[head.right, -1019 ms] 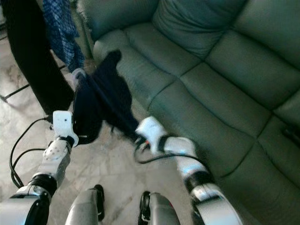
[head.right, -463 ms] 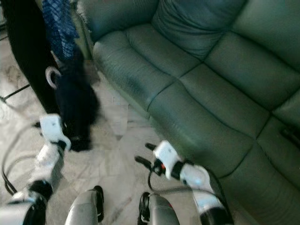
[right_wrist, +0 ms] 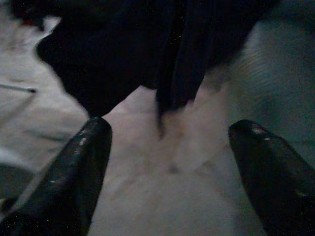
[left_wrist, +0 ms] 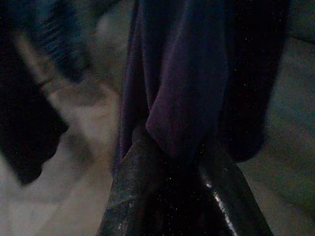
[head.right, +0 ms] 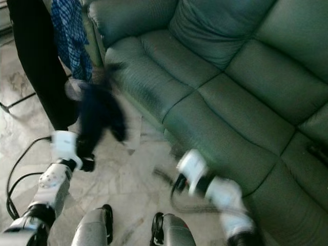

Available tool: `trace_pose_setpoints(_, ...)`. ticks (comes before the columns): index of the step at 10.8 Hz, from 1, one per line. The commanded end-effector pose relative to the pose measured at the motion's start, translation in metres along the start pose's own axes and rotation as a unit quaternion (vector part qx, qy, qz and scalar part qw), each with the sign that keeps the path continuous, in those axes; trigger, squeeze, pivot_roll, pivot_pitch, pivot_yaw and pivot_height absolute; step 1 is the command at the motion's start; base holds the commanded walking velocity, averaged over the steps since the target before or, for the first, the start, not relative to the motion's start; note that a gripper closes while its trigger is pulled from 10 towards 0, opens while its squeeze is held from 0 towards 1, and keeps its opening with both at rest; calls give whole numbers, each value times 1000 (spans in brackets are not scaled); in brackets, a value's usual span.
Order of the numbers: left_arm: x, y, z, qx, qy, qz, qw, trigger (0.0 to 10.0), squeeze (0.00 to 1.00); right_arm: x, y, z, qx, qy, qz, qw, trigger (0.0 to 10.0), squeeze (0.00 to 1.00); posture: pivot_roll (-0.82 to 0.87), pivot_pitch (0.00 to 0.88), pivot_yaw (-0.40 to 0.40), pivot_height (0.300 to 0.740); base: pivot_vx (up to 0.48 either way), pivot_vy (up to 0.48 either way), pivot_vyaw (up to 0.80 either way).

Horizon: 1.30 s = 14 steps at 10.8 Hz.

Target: Hang hanger

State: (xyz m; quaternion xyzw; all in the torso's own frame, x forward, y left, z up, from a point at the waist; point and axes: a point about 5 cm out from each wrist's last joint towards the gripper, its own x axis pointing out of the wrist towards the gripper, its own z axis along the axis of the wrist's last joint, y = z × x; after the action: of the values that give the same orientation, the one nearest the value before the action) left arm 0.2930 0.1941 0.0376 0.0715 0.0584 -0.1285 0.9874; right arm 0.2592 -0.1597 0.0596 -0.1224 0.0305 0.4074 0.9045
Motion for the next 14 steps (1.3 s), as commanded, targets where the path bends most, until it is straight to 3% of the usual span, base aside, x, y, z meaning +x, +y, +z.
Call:
trace_pose_setpoints(1,-1,-6,7,53,-16,-69,996,0,0,-9,-26,8,-19,-4,-40,999,10000,1000,9,116,-92,740,0,0,0)
trace_pose_setpoints(3,-6,-9,-1,63,12,-110,992,0,0,-15,-61,22,-34,-2,-84,996,10000,1000,5,114,-87,740,0,0,0)
trace_pose_setpoints(4,-12,-18,-7,91,30,-177,979,0,0,-21,-79,33,-37,-5,-79,996,10000,1000,1,118,-86,740,0,0,0)
trace_pose_setpoints(5,-19,-25,-12,131,43,-238,961,0,0,-24,-77,29,-4,21,-2,1000,10000,1000,-9,122,-76,740,0,0,0)
trace_pose_setpoints(6,-21,-34,-9,126,34,-276,952,0,0,-28,-74,20,-4,56,50,997,10000,1000,-10,123,-75,740,0,0,0)
trace_pose_setpoints(7,-25,-42,-4,144,17,-325,934,0,0,-31,-77,16,-7,88,88,992,10000,1000,-2,126,-76,740,0,0,0)
trace_pose_setpoints(8,-27,-43,-3,161,19,-347,924,0,0,-29,-79,24,16,80,125,989,10000,1000,3,126,-77,740,0,0,0)
trace_pose_setpoints(10,-29,-48,5,171,4,-390,905,0,0,-24,-82,31,7,105,189,976,10000,1000,6,128,-79,740,0,0,0)
trace_pose_setpoints(12,-31,-53,6,192,13,-434,880,0,0,-16,-78,36,-62,127,253,957,10000,0,10,131,-80,740,0,0,0)
trace_pose_setpoints(14,-30,-61,8,196,11,-462,865,0,0,-15,-71,31,-79,166,313,932,10000,0,1,141,-79,740,0,0,0)
